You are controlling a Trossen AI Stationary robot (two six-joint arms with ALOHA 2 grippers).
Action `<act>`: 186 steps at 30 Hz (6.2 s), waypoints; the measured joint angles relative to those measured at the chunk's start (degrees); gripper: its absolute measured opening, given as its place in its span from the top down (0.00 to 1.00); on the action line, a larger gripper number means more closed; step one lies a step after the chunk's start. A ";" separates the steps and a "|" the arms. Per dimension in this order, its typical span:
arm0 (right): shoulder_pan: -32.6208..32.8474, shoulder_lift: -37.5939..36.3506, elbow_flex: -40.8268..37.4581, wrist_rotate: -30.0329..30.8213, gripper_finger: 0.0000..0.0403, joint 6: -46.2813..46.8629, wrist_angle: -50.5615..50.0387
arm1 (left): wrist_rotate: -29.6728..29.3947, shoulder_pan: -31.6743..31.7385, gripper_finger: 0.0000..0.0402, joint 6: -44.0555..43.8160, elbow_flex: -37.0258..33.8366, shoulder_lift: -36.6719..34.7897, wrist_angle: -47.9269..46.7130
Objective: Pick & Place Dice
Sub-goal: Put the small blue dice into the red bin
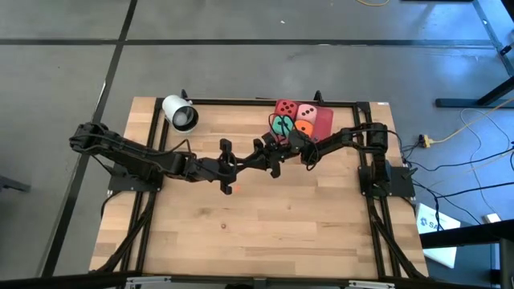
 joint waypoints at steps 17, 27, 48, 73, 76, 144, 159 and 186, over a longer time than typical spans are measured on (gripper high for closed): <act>-0.48 0.00 -0.11 -2.39 0.81 -0.98 0.36 | 4.90 -0.94 0.62 -7.51 -0.07 -2.06 -0.16; -1.03 -0.94 -0.11 -7.47 0.81 0.13 1.51 | -3.61 -3.77 0.52 -11.69 -0.07 -5.94 -4.71; 2.84 -43.46 0.00 23.15 0.81 -38.91 -62.08 | -4.03 -4.07 0.55 -20.97 -2.56 -18.39 -14.31; 11.15 -71.38 -36.77 57.15 0.81 -33.35 -45.53 | 11.37 6.53 0.56 -24.28 -22.68 -31.35 8.44; 11.09 -71.41 -36.85 61.15 0.81 -33.90 -48.78 | 13.82 7.95 0.57 -24.49 -23.34 -31.31 10.53; -39.69 -27.80 6.54 35.75 0.81 -52.00 -112.89 | 16.49 11.43 0.58 -27.23 -23.50 -24.51 14.15; -39.65 -22.64 6.56 35.44 0.81 -52.72 -115.13 | 25.49 15.50 0.58 -31.11 -23.47 -24.51 9.44; -36.46 -17.11 6.54 36.38 0.81 -58.49 -117.29 | 25.34 15.50 0.60 -30.48 -23.47 -24.51 9.39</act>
